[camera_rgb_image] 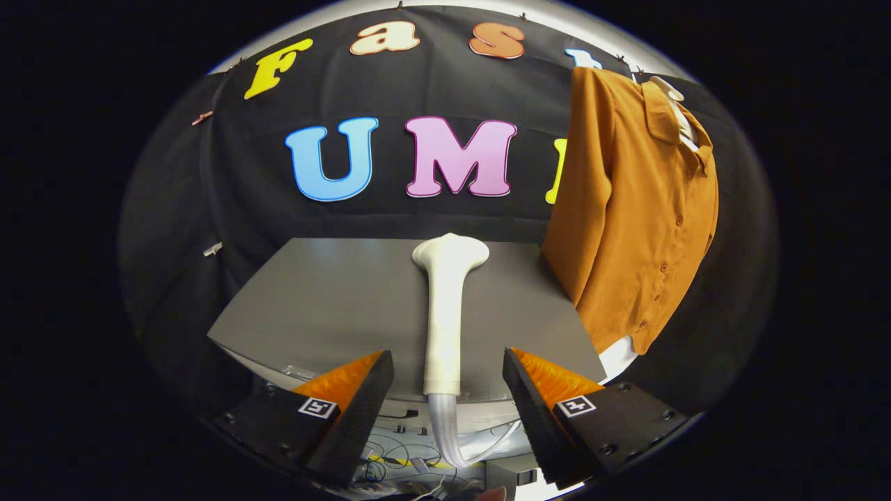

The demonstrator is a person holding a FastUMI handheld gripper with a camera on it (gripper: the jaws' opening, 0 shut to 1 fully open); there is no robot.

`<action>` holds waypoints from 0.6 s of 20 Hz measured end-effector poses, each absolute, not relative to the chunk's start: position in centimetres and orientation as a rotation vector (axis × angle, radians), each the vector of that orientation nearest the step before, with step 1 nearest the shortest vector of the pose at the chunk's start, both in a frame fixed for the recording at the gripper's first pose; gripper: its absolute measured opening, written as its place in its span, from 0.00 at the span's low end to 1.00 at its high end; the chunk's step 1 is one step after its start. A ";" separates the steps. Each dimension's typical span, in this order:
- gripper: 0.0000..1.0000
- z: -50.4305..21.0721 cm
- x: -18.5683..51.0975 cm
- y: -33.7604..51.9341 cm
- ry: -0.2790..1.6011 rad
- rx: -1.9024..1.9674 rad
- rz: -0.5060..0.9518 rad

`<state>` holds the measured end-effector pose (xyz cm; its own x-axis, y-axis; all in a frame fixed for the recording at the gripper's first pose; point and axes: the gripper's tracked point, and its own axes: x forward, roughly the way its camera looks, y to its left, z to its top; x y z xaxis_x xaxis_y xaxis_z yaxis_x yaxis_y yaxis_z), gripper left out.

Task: Iron the clothes twice with a garment steamer, once on the left side and once on the right side.

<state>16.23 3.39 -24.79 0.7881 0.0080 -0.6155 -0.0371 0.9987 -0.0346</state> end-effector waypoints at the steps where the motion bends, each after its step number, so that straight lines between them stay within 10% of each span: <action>1: 0.98 -25.8 17.1 3.9 0.684 -0.049 0.025; 6: 0.85 -28.7 19.4 5.1 0.744 -0.075 0.021; 10: 0.39 -29.7 21.1 3.4 0.689 -0.088 -0.040; 12: 0.37 -28.9 20.8 3.5 0.652 -0.092 -0.022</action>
